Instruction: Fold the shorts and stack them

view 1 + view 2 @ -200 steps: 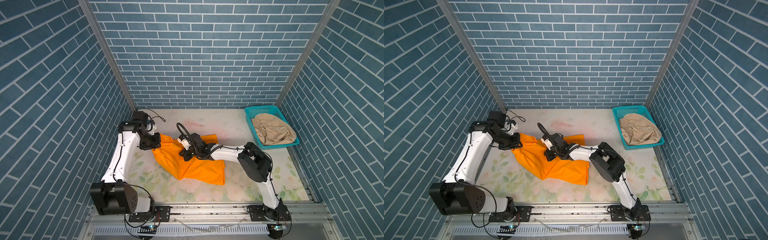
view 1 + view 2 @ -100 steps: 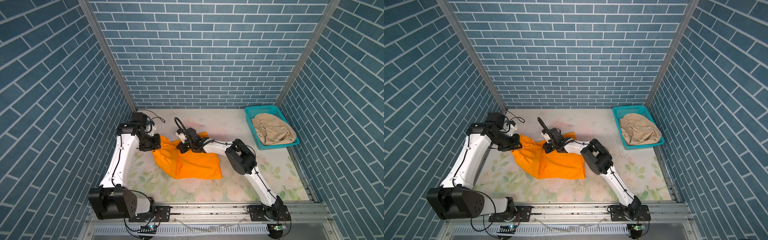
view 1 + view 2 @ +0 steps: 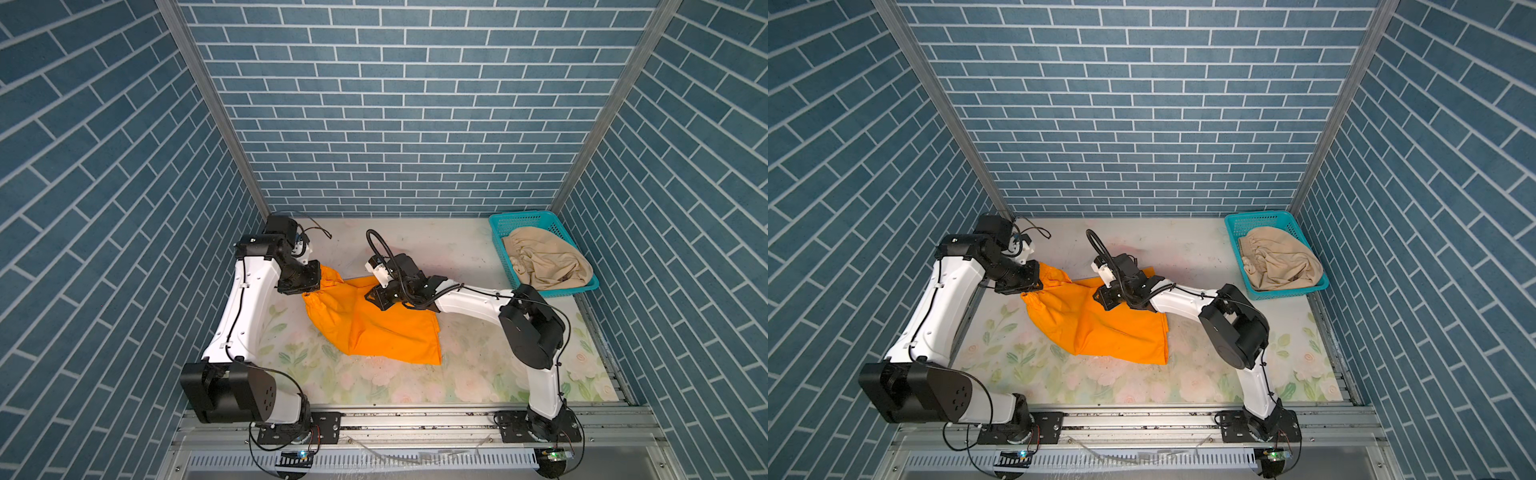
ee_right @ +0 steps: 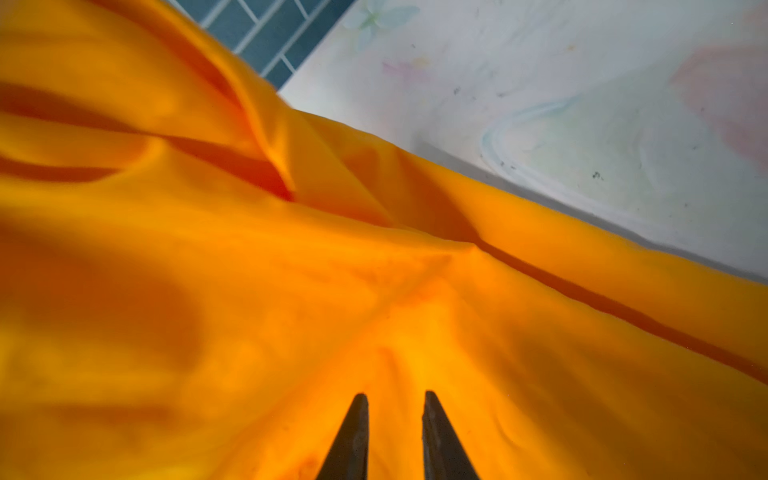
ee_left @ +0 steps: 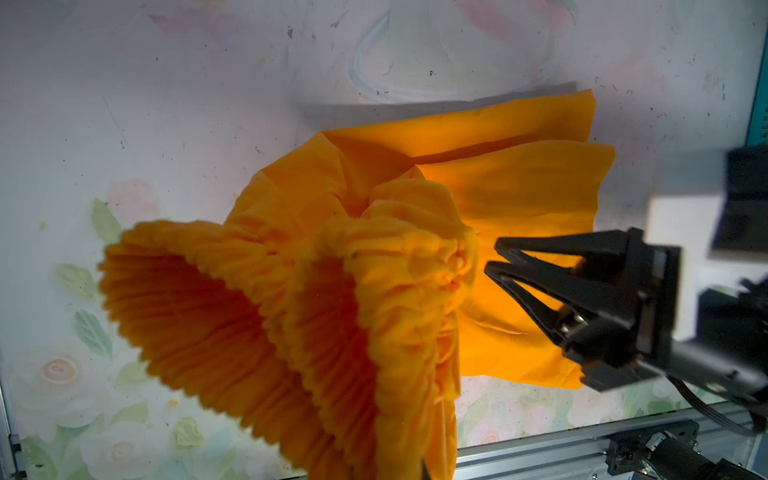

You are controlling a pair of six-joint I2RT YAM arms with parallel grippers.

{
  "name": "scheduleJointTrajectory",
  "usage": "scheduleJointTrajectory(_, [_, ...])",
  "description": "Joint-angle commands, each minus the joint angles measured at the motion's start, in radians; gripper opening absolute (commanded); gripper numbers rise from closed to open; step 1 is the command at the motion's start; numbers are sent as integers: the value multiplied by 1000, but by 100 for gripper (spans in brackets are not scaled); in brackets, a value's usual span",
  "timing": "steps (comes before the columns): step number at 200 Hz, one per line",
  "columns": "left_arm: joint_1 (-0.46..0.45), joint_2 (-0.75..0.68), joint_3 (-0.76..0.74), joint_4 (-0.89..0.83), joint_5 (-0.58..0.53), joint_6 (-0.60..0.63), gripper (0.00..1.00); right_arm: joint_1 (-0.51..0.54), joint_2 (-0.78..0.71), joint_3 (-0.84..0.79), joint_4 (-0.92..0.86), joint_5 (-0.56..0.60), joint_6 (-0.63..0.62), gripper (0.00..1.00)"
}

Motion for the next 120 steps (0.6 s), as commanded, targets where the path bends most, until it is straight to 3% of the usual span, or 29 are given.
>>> scheduleJointTrajectory(1, [-5,16,41,-42,-25,10,7,86,25,-35,-25,-2,-34,20])
scheduleJointTrajectory(54, [-5,52,105,-86,-48,36,7,182,190,69,-45,-60,-40,6])
scheduleJointTrajectory(120, [-9,87,152,-105,-54,33,7,203,303,180,-36,-95,-14,6])
